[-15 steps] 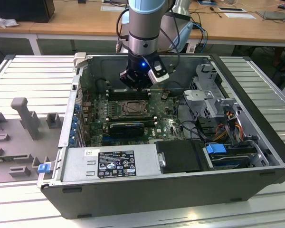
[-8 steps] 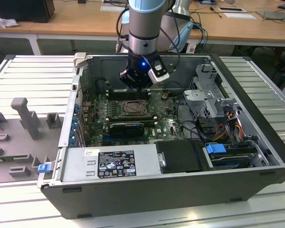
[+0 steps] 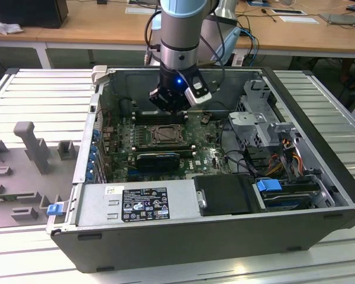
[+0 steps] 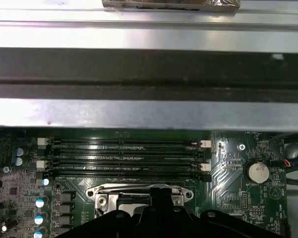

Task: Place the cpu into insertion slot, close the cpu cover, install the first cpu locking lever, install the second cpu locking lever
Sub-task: 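Install the second cpu locking lever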

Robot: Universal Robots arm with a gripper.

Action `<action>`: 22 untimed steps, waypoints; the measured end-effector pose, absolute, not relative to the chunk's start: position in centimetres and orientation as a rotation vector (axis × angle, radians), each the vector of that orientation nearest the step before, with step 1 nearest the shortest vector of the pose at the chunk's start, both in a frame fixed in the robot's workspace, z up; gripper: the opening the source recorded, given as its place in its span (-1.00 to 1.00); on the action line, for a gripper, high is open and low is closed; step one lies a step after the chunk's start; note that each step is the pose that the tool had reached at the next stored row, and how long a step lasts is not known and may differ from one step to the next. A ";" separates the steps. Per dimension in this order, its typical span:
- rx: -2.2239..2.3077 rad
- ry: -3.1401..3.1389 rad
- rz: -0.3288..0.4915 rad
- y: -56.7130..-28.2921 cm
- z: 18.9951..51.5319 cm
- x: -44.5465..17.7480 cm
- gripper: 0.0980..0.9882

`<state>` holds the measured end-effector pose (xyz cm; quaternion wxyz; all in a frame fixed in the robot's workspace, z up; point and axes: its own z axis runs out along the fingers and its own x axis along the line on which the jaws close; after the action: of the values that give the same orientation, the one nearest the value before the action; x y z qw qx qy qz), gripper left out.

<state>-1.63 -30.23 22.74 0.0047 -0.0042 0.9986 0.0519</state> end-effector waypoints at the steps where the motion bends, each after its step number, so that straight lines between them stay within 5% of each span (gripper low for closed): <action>1: -0.013 3.128 0.163 -30.2 22.8 -1.6 -0.98; 22: -0.013 3.128 0.163 -30.8 23.9 -1.6 -0.98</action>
<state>-1.62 -30.83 23.87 0.0047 -0.0042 0.9986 0.0520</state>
